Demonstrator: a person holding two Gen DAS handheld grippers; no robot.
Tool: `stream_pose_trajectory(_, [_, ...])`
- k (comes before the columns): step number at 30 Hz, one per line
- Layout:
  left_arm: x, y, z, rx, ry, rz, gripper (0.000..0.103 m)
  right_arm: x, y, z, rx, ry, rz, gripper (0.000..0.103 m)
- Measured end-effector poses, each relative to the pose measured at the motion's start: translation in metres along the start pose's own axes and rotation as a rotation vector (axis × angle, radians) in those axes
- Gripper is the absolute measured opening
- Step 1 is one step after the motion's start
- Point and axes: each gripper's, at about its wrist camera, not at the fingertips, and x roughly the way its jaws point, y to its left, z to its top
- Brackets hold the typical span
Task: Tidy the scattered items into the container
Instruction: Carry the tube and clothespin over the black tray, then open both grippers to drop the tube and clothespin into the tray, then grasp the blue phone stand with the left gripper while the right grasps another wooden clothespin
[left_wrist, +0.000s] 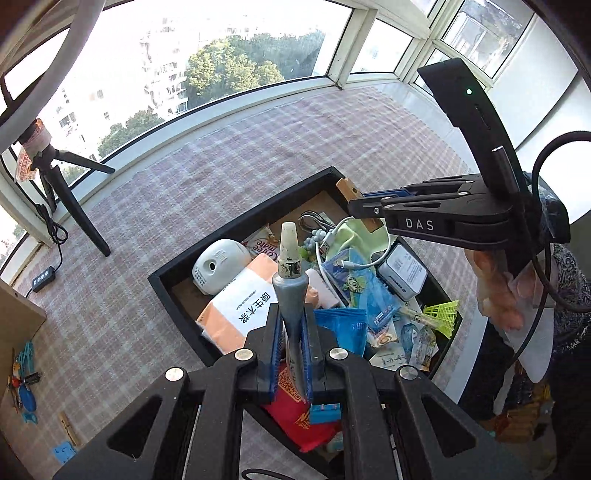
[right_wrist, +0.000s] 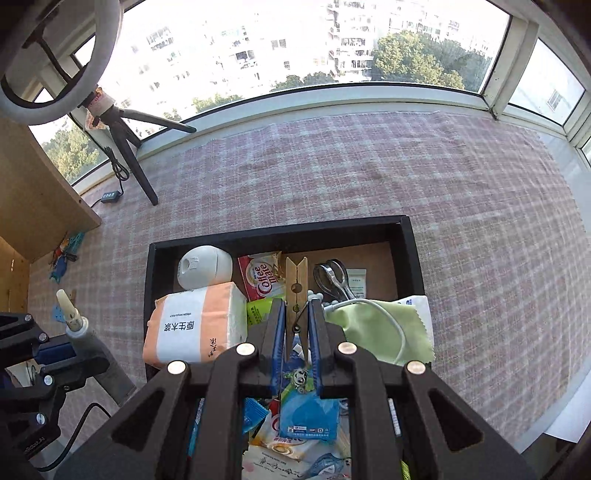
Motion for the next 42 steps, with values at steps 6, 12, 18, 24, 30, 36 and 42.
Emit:
stream_pose_trajectory(6, [0.015, -0.038, 0.018, 0.016, 0.014, -0.034, 0.020, -0.005, -0.028, -0.005, 0.037, -0.009, 0.013, 0.024])
stream_pose_trajectory(12, [0.013, -0.037, 0.016, 0.007, 0.007, 0.008, 0.047, -0.015, -0.038, -0.007, 0.080, -0.042, 0.009, 0.052])
stream_pose_trajectory(18, [0.002, -0.013, 0.001, -0.051, -0.003, 0.047, 0.047, -0.015, -0.017, -0.006, 0.032, -0.045, 0.027, 0.052])
stream_pose_trajectory(24, [-0.019, 0.016, -0.023, -0.128, -0.024, 0.124, 0.047, -0.012, 0.017, -0.002, -0.053, -0.044, 0.065, 0.052])
stream_pose_trajectory(30, [-0.048, 0.060, -0.063, -0.250, -0.045, 0.225, 0.047, -0.008, 0.064, -0.001, -0.169, -0.029, 0.112, 0.052])
stream_pose_trajectory(36, [-0.077, 0.123, -0.119, -0.360, -0.029, 0.328, 0.047, -0.008, 0.121, -0.012, -0.246, -0.019, 0.156, 0.052])
stream_pose_trajectory(42, [-0.111, 0.195, -0.181, -0.451, -0.018, 0.388, 0.047, -0.009, 0.187, -0.030, -0.292, -0.019, 0.192, 0.052])
